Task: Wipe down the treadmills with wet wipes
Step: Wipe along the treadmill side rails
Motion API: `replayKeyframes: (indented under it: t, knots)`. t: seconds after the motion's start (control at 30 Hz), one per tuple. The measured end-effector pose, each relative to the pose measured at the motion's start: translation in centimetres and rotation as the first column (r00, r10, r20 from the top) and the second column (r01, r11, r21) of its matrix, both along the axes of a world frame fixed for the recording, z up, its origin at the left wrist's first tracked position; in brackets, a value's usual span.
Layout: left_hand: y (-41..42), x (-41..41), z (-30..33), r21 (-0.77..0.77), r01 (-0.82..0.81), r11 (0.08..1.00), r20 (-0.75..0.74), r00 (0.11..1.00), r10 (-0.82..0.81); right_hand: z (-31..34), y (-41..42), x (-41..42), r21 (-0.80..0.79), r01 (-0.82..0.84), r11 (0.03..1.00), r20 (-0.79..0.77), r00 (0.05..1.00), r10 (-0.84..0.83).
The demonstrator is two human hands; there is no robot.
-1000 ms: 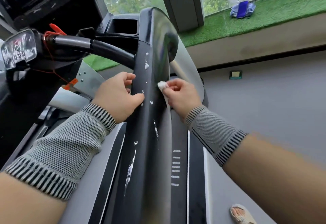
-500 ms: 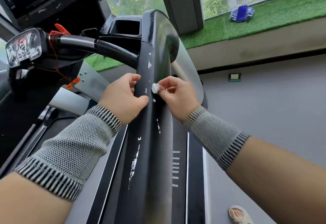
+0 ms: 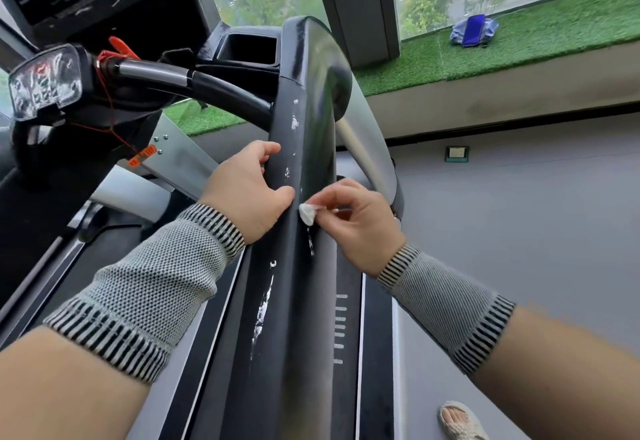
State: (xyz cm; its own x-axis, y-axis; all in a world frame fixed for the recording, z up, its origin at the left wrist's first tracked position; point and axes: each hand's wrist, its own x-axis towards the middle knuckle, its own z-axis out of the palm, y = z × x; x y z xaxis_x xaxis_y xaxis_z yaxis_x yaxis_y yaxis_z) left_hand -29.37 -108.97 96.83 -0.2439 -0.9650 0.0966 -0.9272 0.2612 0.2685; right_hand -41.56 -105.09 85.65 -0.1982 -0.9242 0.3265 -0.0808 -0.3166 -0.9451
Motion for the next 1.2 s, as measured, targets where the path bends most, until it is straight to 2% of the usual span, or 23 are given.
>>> replayKeyframes:
  t: [0.13, 0.3, 0.47, 0.67, 0.83, 0.93, 1.03, 1.2]
  knots:
    - [0.1, -0.1, -0.1, -0.005, 0.004, 1.000, -0.004, 1.000, -0.004, 1.3, -3.5, -0.2, 0.089, 0.089, 0.992, 0.059, 0.994, -0.094]
    - [0.2, 0.1, -0.1, -0.010, 0.009, 1.000, -0.024, 1.000, -0.009, 0.5, -0.4, 0.5, 0.009, 0.048, 0.999, -0.017, 0.999, -0.048]
    - [0.3, 0.0, -0.1, -0.005, 0.016, 1.000, -0.041, 0.999, -0.016, 1.3, -3.1, 0.1, 0.057, 0.125, 0.991, 0.044, 0.991, -0.127]
    - [0.2, 0.1, -0.1, -0.007, 0.015, 1.000, -0.044, 0.999, -0.016, 0.4, 0.3, 0.2, -0.025, 0.017, 1.000, -0.022, 1.000, -0.018]
    - [0.4, 0.0, -0.1, -0.007, 0.015, 1.000, -0.041, 0.999, -0.015, 1.3, -4.7, -0.3, 0.108, 0.181, 0.978, 0.044, 0.982, -0.186]
    - [0.4, 0.1, -0.1, -0.005, 0.013, 1.000, -0.049, 0.999, -0.013, 0.6, -2.6, 0.4, 0.090, 0.163, 0.983, 0.020, 0.986, -0.165]
    - [0.4, 0.2, -0.2, -0.009, 0.013, 1.000, -0.049, 0.999, -0.014, 0.0, -0.4, 0.9, 0.058, 0.114, 0.992, 0.070, 0.990, -0.118]
    - [0.4, 0.0, -0.1, -0.014, 0.018, 1.000, -0.039, 0.999, -0.019, 1.1, -7.5, -0.4, 0.209, 0.192, 0.959, 0.148, 0.963, -0.225]
